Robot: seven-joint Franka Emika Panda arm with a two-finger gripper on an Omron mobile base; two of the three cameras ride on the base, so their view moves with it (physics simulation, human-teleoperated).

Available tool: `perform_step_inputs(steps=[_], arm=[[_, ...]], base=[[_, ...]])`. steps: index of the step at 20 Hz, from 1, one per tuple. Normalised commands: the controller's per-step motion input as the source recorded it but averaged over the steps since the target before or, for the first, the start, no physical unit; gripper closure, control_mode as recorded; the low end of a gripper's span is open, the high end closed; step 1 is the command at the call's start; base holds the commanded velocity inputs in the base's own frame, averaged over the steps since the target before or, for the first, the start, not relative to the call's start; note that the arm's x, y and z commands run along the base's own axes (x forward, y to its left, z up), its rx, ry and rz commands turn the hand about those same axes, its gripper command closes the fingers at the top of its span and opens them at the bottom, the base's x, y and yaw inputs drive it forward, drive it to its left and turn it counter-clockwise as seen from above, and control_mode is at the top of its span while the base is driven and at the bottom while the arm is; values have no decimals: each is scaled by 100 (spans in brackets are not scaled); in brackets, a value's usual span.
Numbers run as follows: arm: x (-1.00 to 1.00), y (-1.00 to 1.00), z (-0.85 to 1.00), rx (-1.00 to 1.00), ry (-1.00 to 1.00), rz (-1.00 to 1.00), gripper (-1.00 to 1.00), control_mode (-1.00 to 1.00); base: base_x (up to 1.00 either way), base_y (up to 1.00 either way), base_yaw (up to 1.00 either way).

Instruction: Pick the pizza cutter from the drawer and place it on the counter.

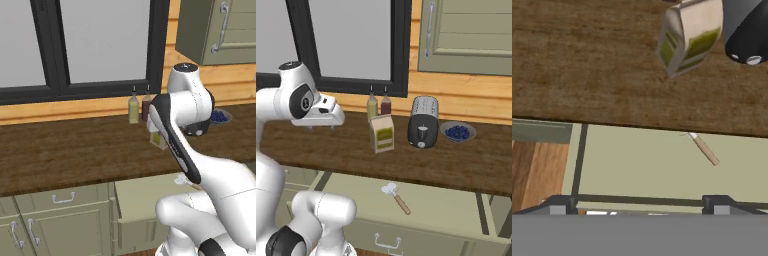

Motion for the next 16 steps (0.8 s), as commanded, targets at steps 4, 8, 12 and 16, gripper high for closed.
perform_step_inputs(steps=[4, 8, 12, 16], arm=[[0, -18, 0, 0, 0, 0, -100, -100], [0, 0, 0, 0, 0, 0, -100, -100], [-3, 0, 0, 0, 0, 0, -100, -100], [-8, 8, -3, -2, 0, 0, -100, 100]], base=[[0, 0, 0], [0, 0, 0], [0, 0, 0], [-31, 57, 0]])
